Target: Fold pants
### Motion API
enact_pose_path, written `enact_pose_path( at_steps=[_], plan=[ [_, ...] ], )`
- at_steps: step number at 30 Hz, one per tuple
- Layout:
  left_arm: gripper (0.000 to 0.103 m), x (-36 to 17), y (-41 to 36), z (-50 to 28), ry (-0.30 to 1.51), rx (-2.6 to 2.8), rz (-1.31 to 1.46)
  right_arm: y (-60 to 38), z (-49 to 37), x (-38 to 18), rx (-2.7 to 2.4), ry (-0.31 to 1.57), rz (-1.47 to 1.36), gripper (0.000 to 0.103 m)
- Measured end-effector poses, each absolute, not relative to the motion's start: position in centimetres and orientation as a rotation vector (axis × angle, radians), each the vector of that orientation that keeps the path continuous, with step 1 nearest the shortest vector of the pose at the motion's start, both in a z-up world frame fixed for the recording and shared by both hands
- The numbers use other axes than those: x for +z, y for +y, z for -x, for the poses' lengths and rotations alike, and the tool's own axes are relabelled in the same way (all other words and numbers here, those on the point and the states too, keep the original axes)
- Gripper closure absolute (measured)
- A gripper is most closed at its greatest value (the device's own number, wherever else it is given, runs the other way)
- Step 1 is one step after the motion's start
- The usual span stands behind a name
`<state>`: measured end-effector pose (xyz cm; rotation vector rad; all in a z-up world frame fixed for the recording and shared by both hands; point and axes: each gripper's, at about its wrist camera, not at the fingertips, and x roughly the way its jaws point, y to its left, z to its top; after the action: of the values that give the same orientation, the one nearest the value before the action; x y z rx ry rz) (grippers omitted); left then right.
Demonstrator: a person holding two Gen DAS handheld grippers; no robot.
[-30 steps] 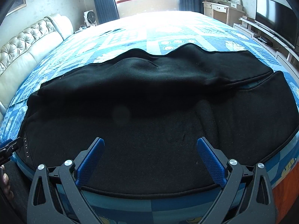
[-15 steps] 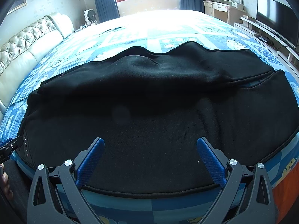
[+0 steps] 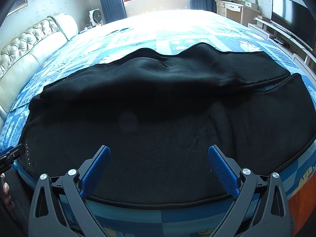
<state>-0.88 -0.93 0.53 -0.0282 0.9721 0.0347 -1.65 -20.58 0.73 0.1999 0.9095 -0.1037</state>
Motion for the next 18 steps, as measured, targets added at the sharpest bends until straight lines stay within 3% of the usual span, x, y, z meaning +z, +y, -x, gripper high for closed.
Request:
enact_pose_path(
  at_steps=[18],
  plan=[
    [0.002, 0.56, -0.87, 0.9, 0.971, 0.037, 0.028, -20.61, 1.63, 0.61, -0.099, 0.915, -0.211, 0.004]
  ],
)
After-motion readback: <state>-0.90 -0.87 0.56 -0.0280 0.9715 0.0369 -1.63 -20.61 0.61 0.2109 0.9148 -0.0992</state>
